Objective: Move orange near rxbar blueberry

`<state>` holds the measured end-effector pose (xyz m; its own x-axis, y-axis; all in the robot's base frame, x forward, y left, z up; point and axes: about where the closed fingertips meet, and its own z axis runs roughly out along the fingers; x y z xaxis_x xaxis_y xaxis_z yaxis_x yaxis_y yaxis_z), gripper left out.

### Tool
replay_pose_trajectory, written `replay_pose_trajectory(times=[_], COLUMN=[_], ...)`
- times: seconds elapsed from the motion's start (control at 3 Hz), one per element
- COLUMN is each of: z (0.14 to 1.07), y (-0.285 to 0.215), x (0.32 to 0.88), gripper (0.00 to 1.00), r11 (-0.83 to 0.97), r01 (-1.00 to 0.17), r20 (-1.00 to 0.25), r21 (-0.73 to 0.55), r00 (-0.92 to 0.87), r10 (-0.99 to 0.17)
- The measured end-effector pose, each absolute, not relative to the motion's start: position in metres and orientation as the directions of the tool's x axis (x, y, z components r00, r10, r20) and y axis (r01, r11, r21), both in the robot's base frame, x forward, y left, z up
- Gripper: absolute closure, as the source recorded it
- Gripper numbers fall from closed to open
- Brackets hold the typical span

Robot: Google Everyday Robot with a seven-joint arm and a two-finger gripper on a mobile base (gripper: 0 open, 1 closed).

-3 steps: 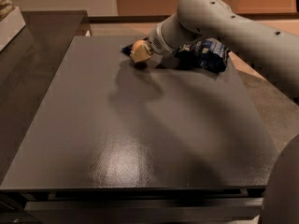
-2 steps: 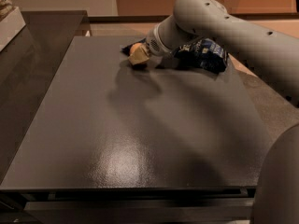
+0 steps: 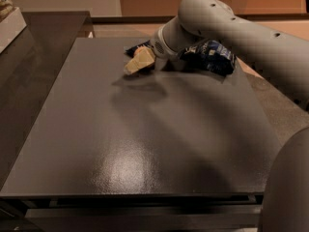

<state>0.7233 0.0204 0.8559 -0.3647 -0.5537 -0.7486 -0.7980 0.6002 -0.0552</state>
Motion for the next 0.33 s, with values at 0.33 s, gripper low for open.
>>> replay_pose_trajectory(times=[0.33], z=[0.8559], y=[0.0204], x=[0.7233], gripper=[0.00], r11=[0.600], r01=[-0.798], r20=[-0.749], r21=[-0.055], r00=[-0.365], r10=[-0.554])
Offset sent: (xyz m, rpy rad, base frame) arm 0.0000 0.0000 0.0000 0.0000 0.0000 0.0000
